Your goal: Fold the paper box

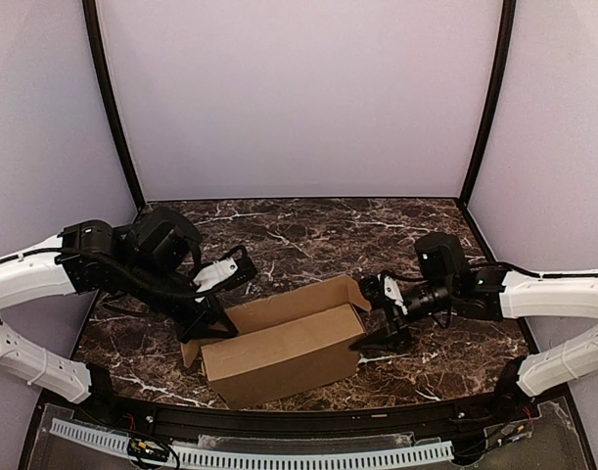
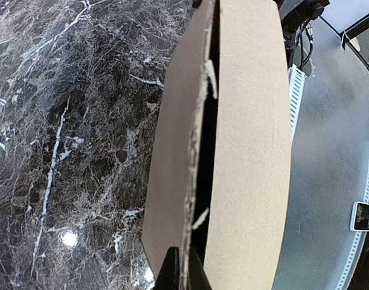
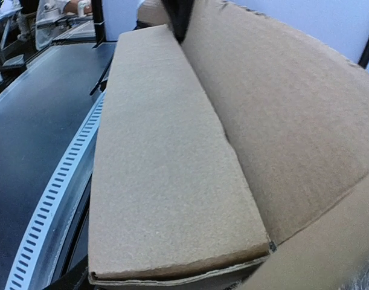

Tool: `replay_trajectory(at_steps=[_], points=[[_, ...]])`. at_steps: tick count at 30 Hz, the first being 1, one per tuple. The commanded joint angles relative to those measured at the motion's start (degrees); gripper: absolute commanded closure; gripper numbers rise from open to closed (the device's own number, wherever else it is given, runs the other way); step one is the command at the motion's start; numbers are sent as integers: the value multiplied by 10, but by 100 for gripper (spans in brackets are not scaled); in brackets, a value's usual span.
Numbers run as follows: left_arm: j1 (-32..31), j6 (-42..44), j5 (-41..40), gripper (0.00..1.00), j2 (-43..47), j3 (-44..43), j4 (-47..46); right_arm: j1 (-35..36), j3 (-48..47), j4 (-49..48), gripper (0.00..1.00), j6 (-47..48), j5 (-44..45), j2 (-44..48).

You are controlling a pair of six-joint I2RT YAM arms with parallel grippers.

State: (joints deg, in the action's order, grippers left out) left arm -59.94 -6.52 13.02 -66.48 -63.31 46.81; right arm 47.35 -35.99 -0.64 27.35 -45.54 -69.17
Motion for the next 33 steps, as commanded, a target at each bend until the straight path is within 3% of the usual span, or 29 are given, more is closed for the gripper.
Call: replay_trajectory(at_steps=[1, 2, 4, 5, 11, 17, 24, 29, 33], points=[[-2, -32, -35, 99, -15, 10, 47, -5, 13, -75, 28, -69, 59, 27], [-2, -33, -38, 99, -16, 6, 48, -5, 17, -82, 26, -76, 62, 30], [-2, -35, -50, 99, -17, 0, 51, -5, 21, -88, 3, -102, 84, 32], [-2, -36, -53, 99, -18, -2, 52, -5, 19, -86, 2, -110, 99, 32], [-3, -44, -84, 99, -20, -6, 59, -5, 21, -63, 1, -137, 147, 53], [-3, -48, -99, 99, -29, -7, 59, -5, -6, -7, 1, -204, 276, 76], [-3, -54, -111, 99, -37, -6, 59, -2, -35, 60, 1, -316, 274, 139], [-3, -57, -113, 99, -38, -2, 53, 90, -52, 42, 1, -373, 360, 159], [-3, -59, -111, 99, -42, -1, 49, 178, -84, 29, 7, -391, 435, 100]])
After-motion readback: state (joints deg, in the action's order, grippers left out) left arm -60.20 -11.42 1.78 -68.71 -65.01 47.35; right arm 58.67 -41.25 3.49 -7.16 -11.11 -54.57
